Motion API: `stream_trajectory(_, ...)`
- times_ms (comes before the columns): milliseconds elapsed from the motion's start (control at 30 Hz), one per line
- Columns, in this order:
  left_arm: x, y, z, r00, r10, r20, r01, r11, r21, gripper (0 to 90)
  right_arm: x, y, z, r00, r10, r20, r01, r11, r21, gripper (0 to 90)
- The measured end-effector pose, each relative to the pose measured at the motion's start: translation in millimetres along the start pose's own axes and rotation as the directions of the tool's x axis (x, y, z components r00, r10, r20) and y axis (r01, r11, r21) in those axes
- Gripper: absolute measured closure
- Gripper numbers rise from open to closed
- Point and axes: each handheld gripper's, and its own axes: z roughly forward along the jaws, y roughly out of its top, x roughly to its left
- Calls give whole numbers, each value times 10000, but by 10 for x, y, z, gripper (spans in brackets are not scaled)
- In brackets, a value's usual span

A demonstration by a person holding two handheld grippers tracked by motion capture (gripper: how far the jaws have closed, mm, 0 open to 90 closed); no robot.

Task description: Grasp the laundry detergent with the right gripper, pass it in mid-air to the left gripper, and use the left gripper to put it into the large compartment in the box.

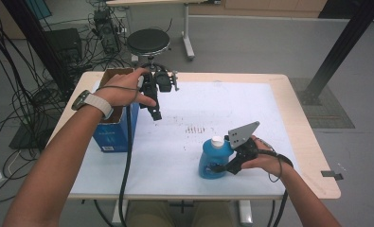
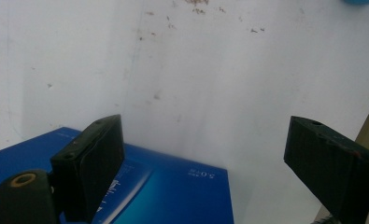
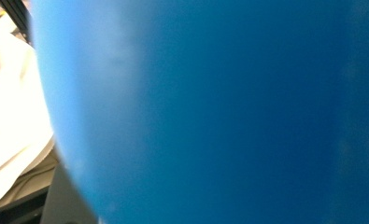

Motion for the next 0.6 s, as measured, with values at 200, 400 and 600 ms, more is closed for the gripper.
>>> stream_trajectory(200, 3, 2, 1, 10000, 16, 8, -16, 10000, 4, 128, -1, -11, 7, 10000, 3, 4, -3, 10000, -18, 336)
stream_trajectory(400, 8, 2, 5, 10000, 9, 9, -9, 10000, 20, 128, -6, -13, 15, 10000, 29, -4, -29, 10000, -75, 344)
stream_trajectory(600, 9, -1, 10, 10000, -16, 26, 16, 10000, -18, 128, -10, -14, 25, 10000, -25, -54, 25, 9999, -110, 362)
